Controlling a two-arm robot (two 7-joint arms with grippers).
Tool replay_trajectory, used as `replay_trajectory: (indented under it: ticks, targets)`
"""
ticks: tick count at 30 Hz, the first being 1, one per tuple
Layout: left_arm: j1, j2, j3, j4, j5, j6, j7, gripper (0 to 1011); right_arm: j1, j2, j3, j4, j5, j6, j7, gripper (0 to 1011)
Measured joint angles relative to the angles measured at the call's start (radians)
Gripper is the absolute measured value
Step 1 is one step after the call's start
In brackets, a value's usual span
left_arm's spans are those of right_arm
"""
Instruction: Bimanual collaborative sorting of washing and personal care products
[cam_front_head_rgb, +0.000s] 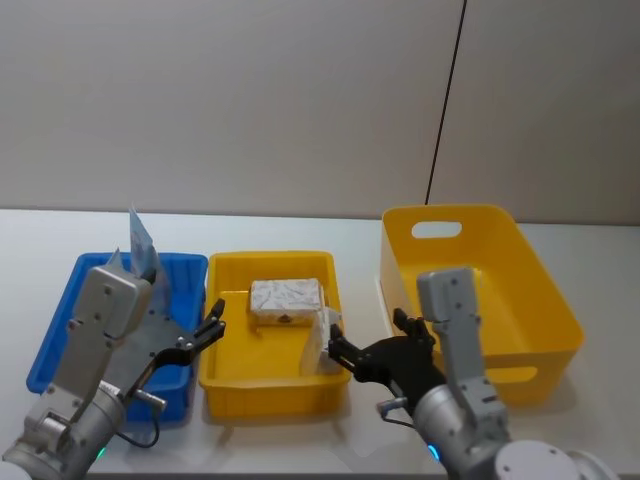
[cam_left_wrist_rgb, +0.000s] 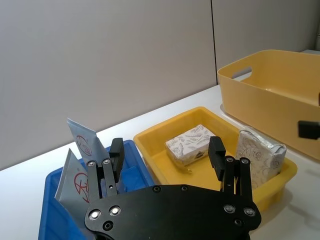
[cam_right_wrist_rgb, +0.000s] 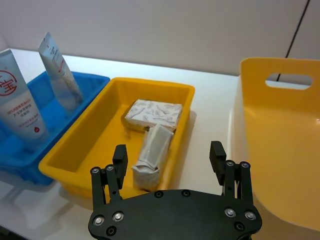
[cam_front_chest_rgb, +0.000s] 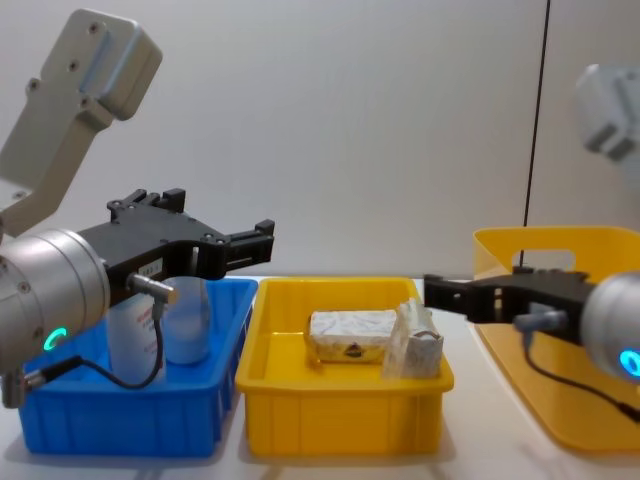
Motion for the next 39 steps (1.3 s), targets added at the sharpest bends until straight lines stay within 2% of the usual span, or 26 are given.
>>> replay_trajectory:
  ticks: [8,18,27,39]
  targets:
    - [0.0,0.0,0.0,0.0,0.0,0.0,0.0,1001,0.064,-0.058,-0.025,0.082,-0.011,0.069,-0.014,1004]
    - [0.0,0.0,0.0,0.0,0.0,0.0,0.0,1002,0.128,-0.118,-0.017,0.177,-0.002,0.13,-0.024,1004]
    - [0.0,0.0,0.0,0.0,0.0,0.0,0.0,1001,0.183,-0.158,0.0,0.266,0.013,0.156,-0.019,1004]
    - [0.0,0.0,0.0,0.0,0.0,0.0,0.0,1001,0.232,-0.186,0.01,0.342,0.023,0.169,0.004,1004]
